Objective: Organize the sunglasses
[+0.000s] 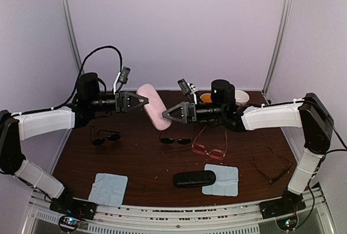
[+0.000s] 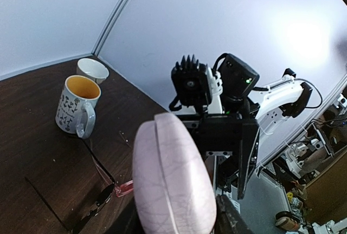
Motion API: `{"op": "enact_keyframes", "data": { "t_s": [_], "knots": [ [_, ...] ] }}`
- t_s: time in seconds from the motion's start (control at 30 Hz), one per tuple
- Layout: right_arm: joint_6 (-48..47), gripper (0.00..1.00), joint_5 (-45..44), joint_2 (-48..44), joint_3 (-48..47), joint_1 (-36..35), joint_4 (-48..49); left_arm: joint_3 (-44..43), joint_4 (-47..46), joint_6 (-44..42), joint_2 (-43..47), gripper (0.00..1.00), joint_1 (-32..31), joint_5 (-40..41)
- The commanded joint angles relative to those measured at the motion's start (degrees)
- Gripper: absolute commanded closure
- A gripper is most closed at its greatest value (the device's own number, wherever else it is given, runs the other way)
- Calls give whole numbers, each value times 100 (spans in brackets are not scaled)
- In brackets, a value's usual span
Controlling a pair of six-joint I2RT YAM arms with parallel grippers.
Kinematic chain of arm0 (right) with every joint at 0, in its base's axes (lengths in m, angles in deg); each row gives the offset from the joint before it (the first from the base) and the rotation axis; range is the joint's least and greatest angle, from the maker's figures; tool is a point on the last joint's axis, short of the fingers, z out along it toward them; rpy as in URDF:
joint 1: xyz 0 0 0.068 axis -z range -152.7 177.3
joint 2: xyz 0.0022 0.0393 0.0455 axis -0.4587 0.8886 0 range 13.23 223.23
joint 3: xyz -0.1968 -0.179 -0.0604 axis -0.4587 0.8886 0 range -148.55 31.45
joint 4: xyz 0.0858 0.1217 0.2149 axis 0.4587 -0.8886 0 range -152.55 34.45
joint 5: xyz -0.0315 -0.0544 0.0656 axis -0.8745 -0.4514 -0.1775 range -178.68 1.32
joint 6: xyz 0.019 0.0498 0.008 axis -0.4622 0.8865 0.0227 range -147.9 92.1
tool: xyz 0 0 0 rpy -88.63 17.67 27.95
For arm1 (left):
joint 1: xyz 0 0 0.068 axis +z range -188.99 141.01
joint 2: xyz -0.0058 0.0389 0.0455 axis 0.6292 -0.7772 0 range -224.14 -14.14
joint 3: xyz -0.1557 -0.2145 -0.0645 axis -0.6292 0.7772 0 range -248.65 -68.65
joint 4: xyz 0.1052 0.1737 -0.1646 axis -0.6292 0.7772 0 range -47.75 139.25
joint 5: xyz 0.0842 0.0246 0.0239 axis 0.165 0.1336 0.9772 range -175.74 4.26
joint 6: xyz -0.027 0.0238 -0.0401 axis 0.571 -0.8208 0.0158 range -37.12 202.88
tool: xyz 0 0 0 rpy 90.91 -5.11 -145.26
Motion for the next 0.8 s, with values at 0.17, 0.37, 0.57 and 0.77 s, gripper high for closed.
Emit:
{"op": "enact_keyframes", "data": {
  "t_s": [0.17,0.37,0.57,0.77],
  "knots": [
    [988,17,193,263,-48,-348,1821,132,-1658,860,78,100,-61,47],
    [1510,45,228,443,-59,-391,2641,263,-1688,872,121,100,-58,178],
    [1096,63,32,260,-46,-411,2077,427,-1576,786,283,100,-56,300],
    [-6,80,-448,-114,-108,-410,614,429,-1012,520,381,90,-65,522]
  ]
}}
